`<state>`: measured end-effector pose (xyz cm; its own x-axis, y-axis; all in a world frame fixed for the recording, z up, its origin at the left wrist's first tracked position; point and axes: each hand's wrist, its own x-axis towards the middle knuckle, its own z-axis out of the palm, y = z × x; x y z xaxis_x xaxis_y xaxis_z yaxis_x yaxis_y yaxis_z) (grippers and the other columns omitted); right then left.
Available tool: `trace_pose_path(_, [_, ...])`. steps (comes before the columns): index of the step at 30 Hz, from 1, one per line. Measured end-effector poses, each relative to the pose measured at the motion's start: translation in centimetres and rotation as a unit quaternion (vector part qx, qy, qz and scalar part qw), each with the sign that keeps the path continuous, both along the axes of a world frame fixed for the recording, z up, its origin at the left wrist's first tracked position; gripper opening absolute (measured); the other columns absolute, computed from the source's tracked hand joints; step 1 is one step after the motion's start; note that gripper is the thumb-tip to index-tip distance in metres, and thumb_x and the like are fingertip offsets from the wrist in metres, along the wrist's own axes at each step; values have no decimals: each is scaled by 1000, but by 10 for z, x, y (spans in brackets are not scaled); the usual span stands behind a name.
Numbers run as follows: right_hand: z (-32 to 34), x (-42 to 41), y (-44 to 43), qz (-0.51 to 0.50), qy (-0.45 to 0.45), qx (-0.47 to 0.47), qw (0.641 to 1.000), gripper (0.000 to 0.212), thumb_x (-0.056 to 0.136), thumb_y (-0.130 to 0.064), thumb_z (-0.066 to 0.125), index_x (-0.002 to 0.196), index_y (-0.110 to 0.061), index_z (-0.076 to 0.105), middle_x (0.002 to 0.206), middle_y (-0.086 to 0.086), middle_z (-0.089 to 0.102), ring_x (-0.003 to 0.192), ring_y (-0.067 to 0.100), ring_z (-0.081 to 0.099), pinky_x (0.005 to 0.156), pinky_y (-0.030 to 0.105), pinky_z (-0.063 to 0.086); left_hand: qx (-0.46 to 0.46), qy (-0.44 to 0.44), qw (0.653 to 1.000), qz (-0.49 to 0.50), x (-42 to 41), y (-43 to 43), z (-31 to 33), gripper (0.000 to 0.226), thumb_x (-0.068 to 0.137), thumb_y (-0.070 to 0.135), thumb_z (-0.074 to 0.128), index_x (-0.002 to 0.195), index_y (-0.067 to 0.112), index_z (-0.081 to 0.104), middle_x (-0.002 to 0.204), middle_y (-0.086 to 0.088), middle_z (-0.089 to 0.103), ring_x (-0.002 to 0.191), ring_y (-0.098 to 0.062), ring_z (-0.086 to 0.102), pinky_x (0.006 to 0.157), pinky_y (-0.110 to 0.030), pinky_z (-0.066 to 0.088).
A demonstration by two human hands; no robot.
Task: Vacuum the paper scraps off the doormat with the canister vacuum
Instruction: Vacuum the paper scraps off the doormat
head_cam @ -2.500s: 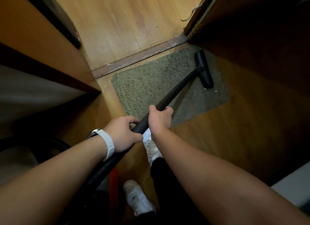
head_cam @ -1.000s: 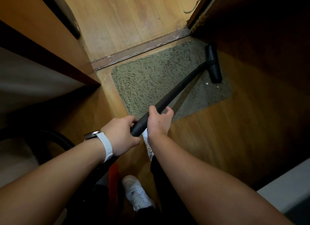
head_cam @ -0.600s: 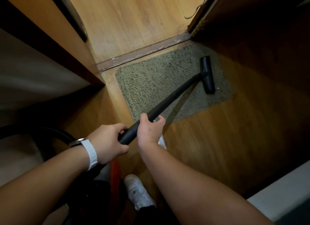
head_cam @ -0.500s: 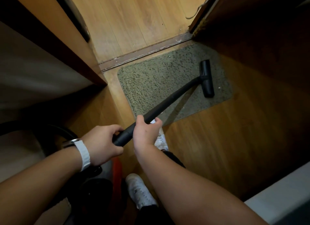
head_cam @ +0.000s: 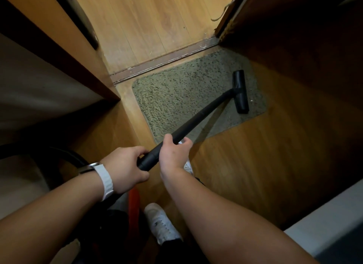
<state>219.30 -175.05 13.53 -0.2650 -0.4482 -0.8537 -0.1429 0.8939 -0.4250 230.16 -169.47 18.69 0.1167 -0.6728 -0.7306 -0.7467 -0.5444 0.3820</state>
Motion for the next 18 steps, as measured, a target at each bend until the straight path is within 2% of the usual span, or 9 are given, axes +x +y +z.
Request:
trace_pose_path(3, [0, -15, -17, 8, 14, 1, 1000, 62, 96, -29, 61, 148, -17, 31, 90, -11, 53, 73, 3, 54, 61, 21, 43, -9, 12, 1000, -5, -13, -18, -5, 57, 67, 37, 75, 122, 33, 58, 93, 3, 70, 86, -18, 66, 71, -26, 51])
trace_pose_path(5, [-4, -25, -28, 1, 27, -3, 1000, 61, 95, -31, 62, 147, -17, 33, 94, -9, 56, 73, 2, 55, 57, 19, 42, -13, 21, 1000, -11, -23, -30, -9, 54, 69, 35, 74, 121, 32, 59, 94, 3, 70, 87, -18, 65, 70, -26, 50])
trace_pose_path(8, [-9, -35, -45, -7, 46, -7, 999, 63, 94, -35, 63, 147, -18, 34, 106, -4, 57, 81, 11, 58, 63, 23, 42, -18, 36, 999, -13, -33, -48, -14, 50, 69, 33, 73, 118, 30, 61, 87, 4, 67, 81, -18, 64, 66, -26, 48])
trace_pose_path(11, [-15, -40, -57, -21, 51, -9, 998, 67, 90, -37, 64, 147, -20, 33, 120, 0, 61, 97, 20, 62, 80, 33, 49, -22, 41, 999, -12, -39, -61, -20, 48, 68, 34, 74, 115, 28, 62, 91, 2, 70, 84, -19, 65, 72, -29, 52])
trace_pose_path(18, [-19, -47, -70, -27, 63, -22, 997, 64, 91, -32, 62, 147, -19, 34, 123, 4, 60, 96, 21, 61, 72, 27, 44, -20, 53, 998, -12, -46, -76, -27, 45, 68, 33, 73, 111, 29, 62, 87, 5, 68, 83, -20, 65, 74, -32, 54])
